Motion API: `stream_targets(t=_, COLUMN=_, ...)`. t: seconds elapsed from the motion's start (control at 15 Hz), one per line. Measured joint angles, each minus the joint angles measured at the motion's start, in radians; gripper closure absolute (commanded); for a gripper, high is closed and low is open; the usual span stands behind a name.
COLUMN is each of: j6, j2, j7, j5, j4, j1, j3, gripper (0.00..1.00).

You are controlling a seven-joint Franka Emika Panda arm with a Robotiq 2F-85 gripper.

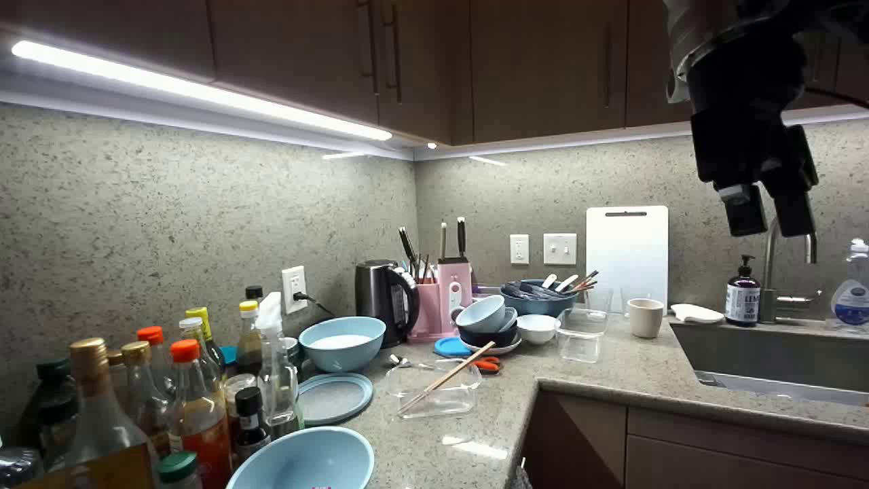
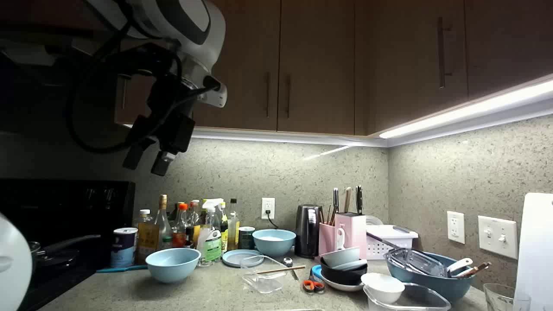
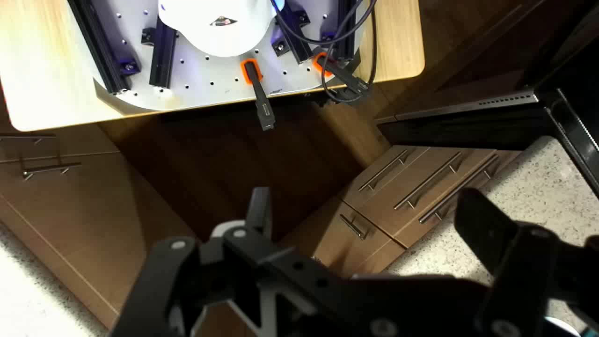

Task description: Pick up the bowl and move it to the left

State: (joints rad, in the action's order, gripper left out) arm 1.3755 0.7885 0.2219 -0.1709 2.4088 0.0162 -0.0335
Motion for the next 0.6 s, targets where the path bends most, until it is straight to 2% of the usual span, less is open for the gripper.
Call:
stream_targets(t=0.47, j6=0.002, j2=-0.002, j7=-0.001, j5=0.000, j4=0.000, j1=0.000, j3=-0.001, gripper=0.00)
stream_targets(t=0.6, j6=0.047, j2=-0.022, j7=-0.001, j5=0.004, j4=-0.006, j1=-0.002, j3=-0.006, gripper=0.00)
